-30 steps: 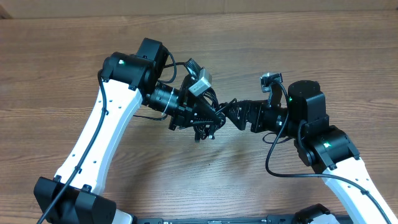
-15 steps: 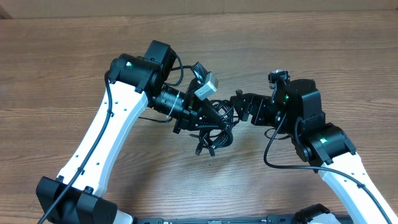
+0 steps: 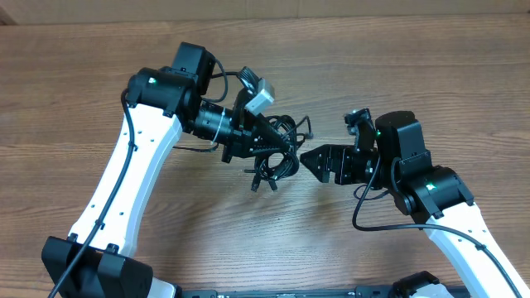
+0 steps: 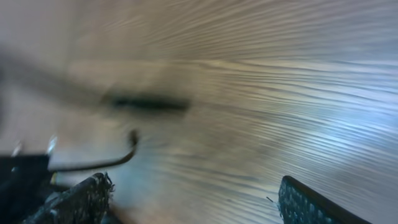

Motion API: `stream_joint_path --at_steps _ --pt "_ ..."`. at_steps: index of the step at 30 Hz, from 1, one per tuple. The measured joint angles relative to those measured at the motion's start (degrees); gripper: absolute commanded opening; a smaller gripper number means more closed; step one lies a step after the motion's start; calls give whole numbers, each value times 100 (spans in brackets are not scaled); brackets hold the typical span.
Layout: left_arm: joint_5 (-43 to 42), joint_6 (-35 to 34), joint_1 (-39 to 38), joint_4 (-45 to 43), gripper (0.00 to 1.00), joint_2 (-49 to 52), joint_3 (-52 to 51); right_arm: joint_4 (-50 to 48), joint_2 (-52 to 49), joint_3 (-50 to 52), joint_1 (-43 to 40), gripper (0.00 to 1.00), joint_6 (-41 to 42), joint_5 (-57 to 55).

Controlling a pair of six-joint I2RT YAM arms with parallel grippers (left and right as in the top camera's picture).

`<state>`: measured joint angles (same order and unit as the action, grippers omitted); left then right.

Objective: Untangle cables

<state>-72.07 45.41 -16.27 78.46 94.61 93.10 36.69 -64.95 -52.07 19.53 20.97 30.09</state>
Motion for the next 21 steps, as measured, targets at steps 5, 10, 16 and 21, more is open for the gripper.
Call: stream_joint_path --at_steps 5,10,16,21 --pt "17 -118 20 -26 4 0 0 -649 4 0 0 88 -201 651" --pt "39 -186 20 -31 4 0 0 -1064 9 0 0 88 -238 844" --pt "24 -199 20 -46 4 0 0 -1108 9 0 0 88 -260 658" --pt "-76 -192 20 -55 4 0 0 -1027 20 0 0 89 -267 238"
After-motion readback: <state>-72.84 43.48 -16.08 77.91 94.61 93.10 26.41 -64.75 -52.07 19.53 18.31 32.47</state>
